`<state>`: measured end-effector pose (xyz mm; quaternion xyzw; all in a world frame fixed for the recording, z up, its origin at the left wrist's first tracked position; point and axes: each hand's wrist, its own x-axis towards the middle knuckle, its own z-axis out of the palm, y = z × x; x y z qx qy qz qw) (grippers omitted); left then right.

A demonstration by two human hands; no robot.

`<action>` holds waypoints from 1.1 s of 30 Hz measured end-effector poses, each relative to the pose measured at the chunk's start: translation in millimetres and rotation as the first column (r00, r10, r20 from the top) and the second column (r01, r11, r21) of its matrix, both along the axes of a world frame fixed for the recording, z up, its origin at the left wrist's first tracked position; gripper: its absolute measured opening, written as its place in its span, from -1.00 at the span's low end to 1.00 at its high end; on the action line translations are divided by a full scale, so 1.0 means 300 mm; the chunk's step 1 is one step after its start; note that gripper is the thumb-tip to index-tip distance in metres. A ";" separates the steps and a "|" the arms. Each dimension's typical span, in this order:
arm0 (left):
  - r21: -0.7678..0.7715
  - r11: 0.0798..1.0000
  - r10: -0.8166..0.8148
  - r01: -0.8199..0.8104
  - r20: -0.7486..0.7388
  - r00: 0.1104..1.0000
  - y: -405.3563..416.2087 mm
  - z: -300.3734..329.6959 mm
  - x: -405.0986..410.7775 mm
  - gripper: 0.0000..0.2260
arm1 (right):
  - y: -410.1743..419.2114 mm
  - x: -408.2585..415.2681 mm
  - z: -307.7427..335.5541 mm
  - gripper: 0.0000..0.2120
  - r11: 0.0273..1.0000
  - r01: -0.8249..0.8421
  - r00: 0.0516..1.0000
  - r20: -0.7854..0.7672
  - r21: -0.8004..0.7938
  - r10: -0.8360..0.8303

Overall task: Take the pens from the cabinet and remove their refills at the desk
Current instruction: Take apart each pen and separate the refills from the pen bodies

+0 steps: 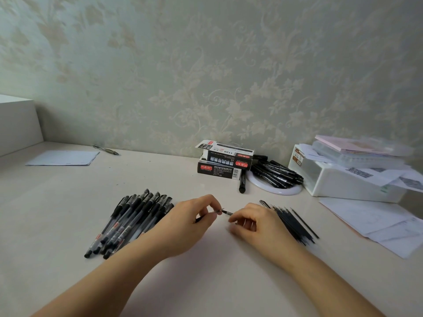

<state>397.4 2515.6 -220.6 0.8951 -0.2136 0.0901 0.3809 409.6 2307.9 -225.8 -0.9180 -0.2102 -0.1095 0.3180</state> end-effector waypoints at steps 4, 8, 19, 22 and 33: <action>-0.080 0.994 0.076 -0.069 0.087 0.993 -0.010 0.009 0.001 -0.87 | 0.025 -0.010 0.026 -0.93 0.965 0.064 0.997 0.026 0.253 -0.073; -0.150 0.986 0.107 -0.076 0.210 0.972 -0.028 0.017 -0.009 -0.81 | 0.069 -0.034 0.043 -0.89 0.801 0.108 0.952 -0.294 0.589 0.088; 0.035 0.995 0.078 -0.092 0.289 0.954 -0.025 0.013 -0.016 -0.74 | 0.047 0.005 0.061 -0.85 0.347 0.334 0.922 -0.379 0.876 0.071; 0.052 0.990 0.116 -0.135 0.275 0.954 -0.019 0.013 -0.016 -0.76 | -0.015 0.041 0.071 -0.85 0.333 0.347 0.938 -0.324 0.877 -0.125; 0.227 0.831 0.465 -0.507 0.213 0.859 0.134 0.074 0.014 -0.89 | -0.115 0.035 0.026 -0.86 0.873 0.486 0.871 0.113 -0.045 -0.479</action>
